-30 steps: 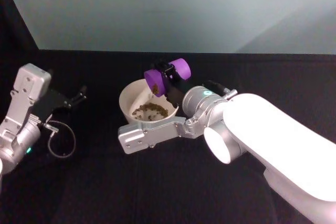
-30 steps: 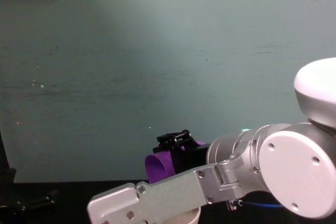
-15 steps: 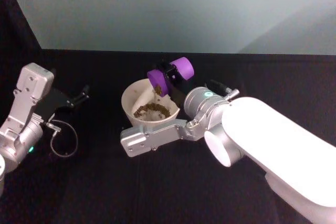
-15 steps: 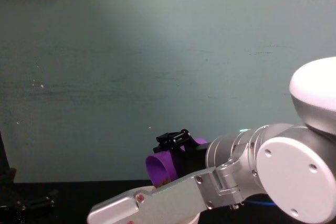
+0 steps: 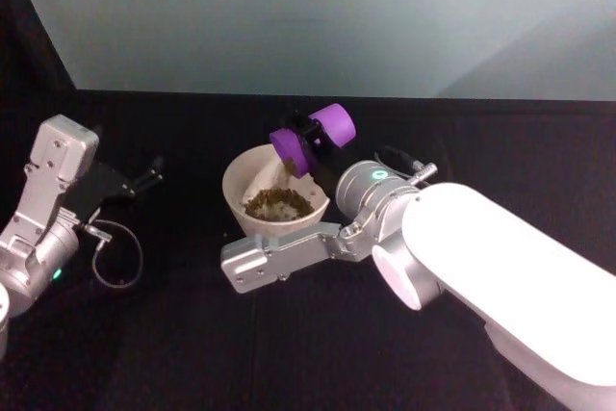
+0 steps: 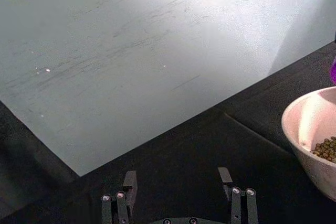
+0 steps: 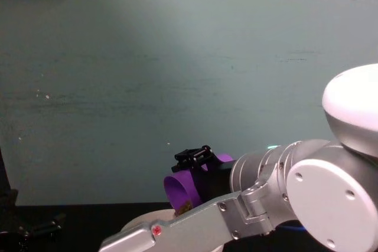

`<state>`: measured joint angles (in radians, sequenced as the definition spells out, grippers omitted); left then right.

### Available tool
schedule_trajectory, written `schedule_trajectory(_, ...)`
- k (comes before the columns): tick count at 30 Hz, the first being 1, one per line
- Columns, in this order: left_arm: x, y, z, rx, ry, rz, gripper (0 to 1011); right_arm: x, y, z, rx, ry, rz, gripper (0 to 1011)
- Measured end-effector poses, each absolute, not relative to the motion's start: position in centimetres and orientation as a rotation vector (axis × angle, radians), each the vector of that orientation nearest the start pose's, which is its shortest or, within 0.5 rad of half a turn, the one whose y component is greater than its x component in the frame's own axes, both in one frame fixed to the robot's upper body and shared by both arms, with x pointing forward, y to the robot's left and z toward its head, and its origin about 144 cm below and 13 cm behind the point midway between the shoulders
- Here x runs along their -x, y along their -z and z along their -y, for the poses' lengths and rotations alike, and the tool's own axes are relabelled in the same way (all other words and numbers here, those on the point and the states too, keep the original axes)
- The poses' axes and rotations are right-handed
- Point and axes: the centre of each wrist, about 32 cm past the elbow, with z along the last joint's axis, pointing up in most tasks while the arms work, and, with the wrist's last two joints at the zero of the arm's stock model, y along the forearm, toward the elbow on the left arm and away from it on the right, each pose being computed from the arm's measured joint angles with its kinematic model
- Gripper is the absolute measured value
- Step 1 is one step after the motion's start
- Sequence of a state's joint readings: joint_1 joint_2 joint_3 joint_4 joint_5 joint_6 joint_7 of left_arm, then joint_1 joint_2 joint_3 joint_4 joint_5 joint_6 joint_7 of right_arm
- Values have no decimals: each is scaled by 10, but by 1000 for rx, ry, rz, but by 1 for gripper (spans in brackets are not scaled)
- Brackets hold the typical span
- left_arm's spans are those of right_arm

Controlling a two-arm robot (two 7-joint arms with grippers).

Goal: Pick up the cup and pour the mung beans from the cup into the bowl.

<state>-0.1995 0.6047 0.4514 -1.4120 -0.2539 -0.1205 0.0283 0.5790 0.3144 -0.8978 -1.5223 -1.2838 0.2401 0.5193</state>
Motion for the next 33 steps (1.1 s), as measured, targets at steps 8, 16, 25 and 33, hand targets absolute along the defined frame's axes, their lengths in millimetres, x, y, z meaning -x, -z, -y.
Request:
schedule_trajectory(8,-489,-1140,-310,-304,-1248,285,1000,-509,-1237,80,1220,470,1496,720)
schedule_trajectory(16,-489,-1140,-310,-304,-1248,285,1000,-506,-1236,78,1250,453,1535,720)
schedule_trajectory(25,-489,-1140,-310,-304,-1248,285,1000,-501,-1232,73,1307,434,1634,720)
schedule_trajectory(33,-489,-1140,-310,-304,-1248,285,1000,-496,-1227,68,1360,383,1757,720)
